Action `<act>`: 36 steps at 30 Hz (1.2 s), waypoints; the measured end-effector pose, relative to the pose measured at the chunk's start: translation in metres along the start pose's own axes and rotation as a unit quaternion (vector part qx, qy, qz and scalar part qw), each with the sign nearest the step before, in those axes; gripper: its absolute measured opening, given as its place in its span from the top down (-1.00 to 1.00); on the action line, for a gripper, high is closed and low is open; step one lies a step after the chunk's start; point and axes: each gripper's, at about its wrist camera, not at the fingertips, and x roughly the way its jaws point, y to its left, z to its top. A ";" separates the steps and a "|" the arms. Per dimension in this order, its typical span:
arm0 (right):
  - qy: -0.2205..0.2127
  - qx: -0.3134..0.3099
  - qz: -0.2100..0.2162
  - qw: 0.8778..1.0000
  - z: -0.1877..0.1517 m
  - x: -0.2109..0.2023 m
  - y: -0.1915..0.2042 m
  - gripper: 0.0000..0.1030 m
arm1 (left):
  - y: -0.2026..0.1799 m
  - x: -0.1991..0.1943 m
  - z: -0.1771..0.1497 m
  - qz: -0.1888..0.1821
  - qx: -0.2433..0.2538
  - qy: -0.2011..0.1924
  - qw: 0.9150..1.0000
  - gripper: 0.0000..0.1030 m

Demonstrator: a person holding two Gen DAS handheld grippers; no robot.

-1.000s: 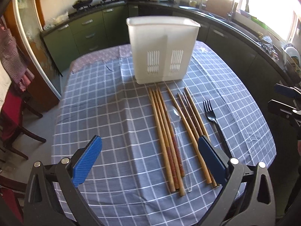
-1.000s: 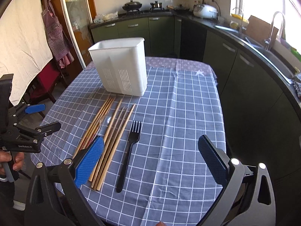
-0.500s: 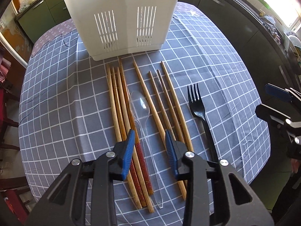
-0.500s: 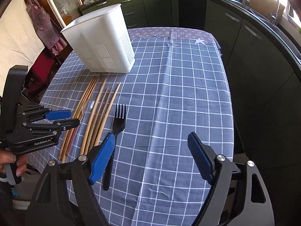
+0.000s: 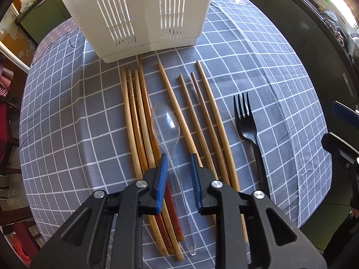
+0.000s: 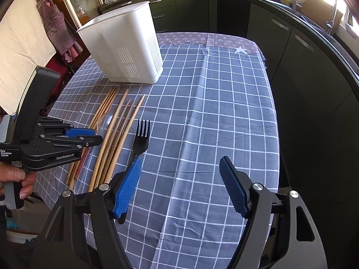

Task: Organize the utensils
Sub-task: 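Close the left gripper on the clear spoon while the right gripper nears the fork, then close the right gripper around the black plastic fork handle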

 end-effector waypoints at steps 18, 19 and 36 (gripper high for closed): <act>0.012 -0.013 -0.015 1.000 0.003 0.004 0.008 -0.40 | 0.001 0.017 0.008 -0.001 0.007 0.001 1.000 0.83; 0.016 -0.014 -0.016 1.000 0.003 0.004 0.009 -0.40 | 0.003 0.017 0.008 -0.003 0.005 -0.001 1.000 0.83; 0.159 -0.019 0.012 0.987 0.019 0.064 0.047 0.17 | 0.012 -0.060 -0.006 -0.039 0.006 -0.096 0.995 0.84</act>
